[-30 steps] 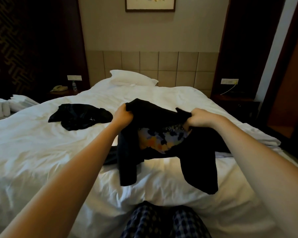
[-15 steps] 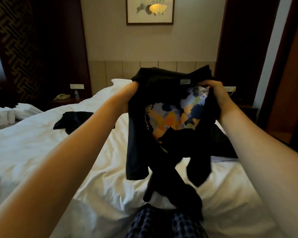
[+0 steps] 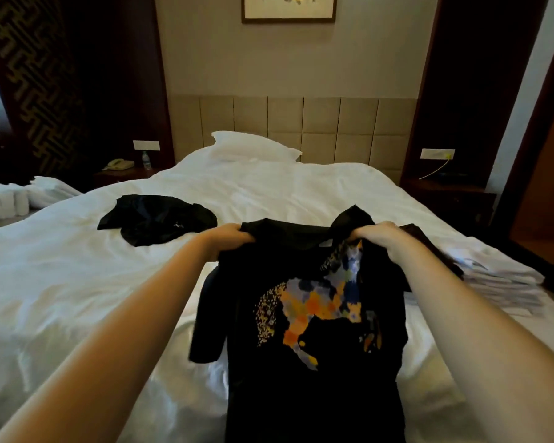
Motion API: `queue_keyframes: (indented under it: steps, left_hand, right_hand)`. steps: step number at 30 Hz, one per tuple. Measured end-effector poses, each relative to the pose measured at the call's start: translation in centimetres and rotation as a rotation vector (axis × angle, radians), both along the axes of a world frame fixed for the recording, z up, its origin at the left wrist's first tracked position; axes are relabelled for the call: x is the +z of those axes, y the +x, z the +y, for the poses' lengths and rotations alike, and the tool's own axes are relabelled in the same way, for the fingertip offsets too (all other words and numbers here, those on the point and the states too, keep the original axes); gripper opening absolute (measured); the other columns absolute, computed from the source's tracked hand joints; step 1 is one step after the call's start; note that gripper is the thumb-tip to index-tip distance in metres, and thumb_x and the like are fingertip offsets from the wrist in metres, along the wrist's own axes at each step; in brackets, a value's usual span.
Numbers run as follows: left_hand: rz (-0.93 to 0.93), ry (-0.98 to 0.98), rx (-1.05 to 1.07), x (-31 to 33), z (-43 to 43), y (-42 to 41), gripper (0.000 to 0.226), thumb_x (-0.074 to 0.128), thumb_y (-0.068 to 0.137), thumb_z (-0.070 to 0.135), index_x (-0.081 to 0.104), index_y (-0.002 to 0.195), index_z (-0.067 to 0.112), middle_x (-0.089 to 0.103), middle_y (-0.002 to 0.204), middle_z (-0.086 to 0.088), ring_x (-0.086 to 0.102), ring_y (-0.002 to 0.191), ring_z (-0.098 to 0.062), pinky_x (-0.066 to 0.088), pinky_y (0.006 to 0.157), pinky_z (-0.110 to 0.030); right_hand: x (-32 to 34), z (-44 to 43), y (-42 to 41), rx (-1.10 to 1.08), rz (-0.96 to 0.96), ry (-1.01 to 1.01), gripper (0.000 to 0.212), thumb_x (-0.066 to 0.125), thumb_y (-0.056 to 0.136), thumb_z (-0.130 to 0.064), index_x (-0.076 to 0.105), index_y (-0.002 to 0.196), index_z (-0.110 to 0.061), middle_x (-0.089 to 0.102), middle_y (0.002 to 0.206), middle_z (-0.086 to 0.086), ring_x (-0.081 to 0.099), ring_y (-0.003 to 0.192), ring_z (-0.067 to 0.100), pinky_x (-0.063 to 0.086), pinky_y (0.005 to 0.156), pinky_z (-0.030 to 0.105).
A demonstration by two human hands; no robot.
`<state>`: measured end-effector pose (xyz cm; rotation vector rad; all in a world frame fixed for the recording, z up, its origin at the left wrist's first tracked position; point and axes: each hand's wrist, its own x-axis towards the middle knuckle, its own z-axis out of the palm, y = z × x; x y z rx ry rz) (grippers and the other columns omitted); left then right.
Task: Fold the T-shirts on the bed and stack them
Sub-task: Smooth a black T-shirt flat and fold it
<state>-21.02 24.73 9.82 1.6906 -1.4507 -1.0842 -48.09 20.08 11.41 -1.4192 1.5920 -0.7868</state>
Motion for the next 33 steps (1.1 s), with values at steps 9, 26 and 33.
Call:
queue_keyframes:
  steps: [9, 26, 33]
  left_hand:
    - [-0.139, -0.211, 0.209, -1.9, -6.4, 4.3, 0.015, 0.050, 0.094, 0.005, 0.064, 0.097, 0.000, 0.054, 0.072, -0.006, 0.054, 0.072, -0.020, 0.043, 0.069, -0.027]
    - [-0.513, -0.145, 0.449, -9.7, -21.8, 13.9, 0.033, 0.056, 0.092, 0.033, 0.051, 0.063, 0.017, 0.050, 0.064, 0.000, 0.049, 0.064, -0.016, 0.033, 0.055, -0.029]
    - [-0.749, -0.183, 0.600, -13.3, -29.2, 16.3, 0.029, 0.049, 0.096, 0.037, 0.066, 0.101, 0.014, 0.063, 0.094, -0.011, 0.059, 0.095, -0.031, 0.036, 0.064, -0.031]
  right_hand:
    - [-2.3, -7.5, 1.4, -0.043, 0.155, -0.170, 0.009, 0.048, 0.086, -0.004, 0.041, 0.084, -0.010, 0.040, 0.073, 0.007, 0.041, 0.065, 0.023, 0.026, 0.057, 0.032]
    - [-12.0, -27.7, 9.2, -0.096, 0.493, -0.160, 0.036, 0.061, 0.090, -0.025, 0.046, 0.061, -0.010, 0.044, 0.060, 0.005, 0.043, 0.054, 0.021, 0.023, 0.048, 0.027]
    - [-15.7, -34.8, 14.0, -0.110, 0.619, -0.290, 0.025, 0.057, 0.094, -0.029, 0.065, 0.088, -0.006, 0.055, 0.072, 0.006, 0.053, 0.070, 0.026, 0.031, 0.052, 0.028]
